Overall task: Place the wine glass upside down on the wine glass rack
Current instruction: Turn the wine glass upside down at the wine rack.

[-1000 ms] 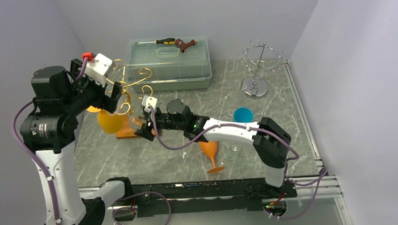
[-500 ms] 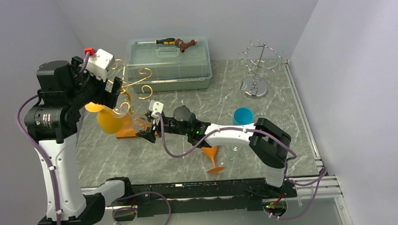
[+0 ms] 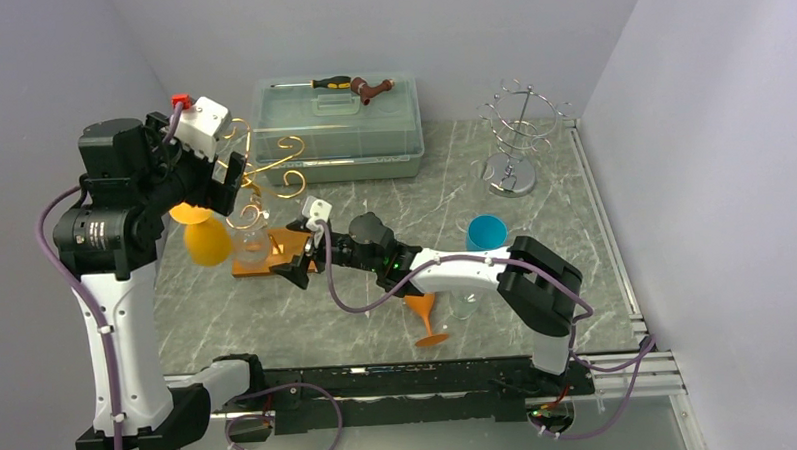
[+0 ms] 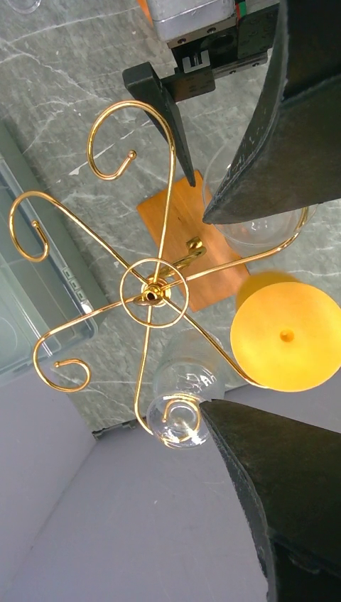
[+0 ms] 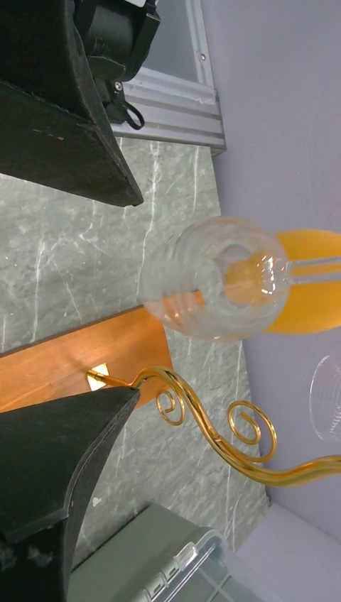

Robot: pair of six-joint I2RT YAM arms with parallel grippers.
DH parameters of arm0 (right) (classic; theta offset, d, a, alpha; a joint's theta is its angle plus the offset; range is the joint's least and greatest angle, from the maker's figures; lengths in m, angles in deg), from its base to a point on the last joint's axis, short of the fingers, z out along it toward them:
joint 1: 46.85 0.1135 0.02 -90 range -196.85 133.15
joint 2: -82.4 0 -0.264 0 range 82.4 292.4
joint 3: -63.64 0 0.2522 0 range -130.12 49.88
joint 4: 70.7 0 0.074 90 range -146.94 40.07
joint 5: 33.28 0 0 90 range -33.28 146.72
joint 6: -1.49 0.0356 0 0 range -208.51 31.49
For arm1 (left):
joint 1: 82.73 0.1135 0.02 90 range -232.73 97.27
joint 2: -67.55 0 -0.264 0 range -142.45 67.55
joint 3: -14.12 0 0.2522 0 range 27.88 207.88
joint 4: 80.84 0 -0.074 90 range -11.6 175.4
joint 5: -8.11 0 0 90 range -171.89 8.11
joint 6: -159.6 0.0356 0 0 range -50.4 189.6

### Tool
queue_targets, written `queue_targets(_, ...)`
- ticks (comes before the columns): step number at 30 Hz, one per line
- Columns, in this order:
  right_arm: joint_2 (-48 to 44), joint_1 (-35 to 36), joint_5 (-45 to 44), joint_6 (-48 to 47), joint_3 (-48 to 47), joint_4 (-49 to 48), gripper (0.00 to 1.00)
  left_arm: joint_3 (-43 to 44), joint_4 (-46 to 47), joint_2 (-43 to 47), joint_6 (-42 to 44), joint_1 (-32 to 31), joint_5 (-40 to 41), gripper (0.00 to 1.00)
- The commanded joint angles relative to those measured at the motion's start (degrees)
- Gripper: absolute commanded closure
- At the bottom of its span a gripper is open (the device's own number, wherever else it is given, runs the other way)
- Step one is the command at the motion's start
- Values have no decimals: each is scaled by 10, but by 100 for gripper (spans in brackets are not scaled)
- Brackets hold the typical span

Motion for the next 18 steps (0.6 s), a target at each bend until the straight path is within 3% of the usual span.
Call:
queue_targets(1,-7,0,-15,12,-4,-36,0,-9,20,4,-7,-1,8,0)
queue_targets(9,-83,0,-42,30,22,36,0,-18,15,2,-7,-1,2,0)
queue_targets(18,-220,-2,-192,115,-28,381,0,27,-16,-8,-11,-1,-35,0)
